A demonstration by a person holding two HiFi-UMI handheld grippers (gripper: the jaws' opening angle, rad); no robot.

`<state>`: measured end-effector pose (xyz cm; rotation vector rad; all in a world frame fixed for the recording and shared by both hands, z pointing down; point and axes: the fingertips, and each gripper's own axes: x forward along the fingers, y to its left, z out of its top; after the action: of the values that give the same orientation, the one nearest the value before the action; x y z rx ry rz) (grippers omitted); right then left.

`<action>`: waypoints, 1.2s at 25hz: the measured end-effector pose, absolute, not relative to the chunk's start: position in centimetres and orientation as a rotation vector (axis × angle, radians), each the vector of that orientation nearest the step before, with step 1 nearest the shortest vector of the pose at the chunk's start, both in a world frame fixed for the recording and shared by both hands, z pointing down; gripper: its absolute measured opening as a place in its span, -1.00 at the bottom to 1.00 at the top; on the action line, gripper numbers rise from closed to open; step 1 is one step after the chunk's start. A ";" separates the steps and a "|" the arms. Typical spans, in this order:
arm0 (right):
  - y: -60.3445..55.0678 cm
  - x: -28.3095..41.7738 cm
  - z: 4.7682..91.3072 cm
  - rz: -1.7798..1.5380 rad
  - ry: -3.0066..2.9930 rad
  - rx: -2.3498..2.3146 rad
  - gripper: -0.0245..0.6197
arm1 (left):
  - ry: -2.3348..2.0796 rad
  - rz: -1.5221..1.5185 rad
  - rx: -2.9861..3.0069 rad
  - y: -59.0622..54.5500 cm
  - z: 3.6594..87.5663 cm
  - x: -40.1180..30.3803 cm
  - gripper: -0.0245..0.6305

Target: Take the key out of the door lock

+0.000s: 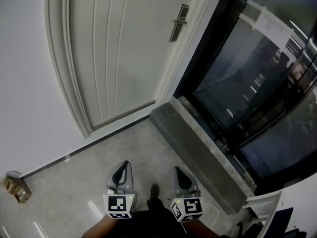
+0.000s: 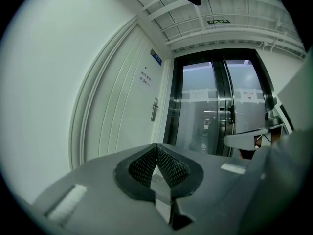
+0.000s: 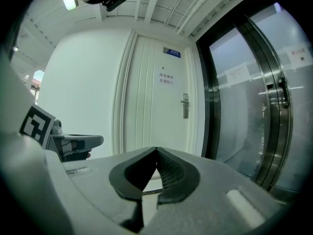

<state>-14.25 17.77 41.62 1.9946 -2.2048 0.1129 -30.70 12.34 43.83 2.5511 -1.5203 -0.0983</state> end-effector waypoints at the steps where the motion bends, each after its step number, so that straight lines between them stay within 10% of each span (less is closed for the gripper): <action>1: 17.0 -14.3 41.6 0.112 -2.218 1.985 -0.95 | -1.531 -0.097 2.549 11.7 43.8 -30.7 -0.87; 30: -4.1 8.8 42.7 0.278 -2.393 1.997 -0.95 | -1.665 0.051 2.527 -8.2 41.5 -9.4 -0.87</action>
<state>8.75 -4.13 42.67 1.9966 -2.3934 0.2780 -9.36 -8.24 41.54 2.5270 -1.6654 0.0507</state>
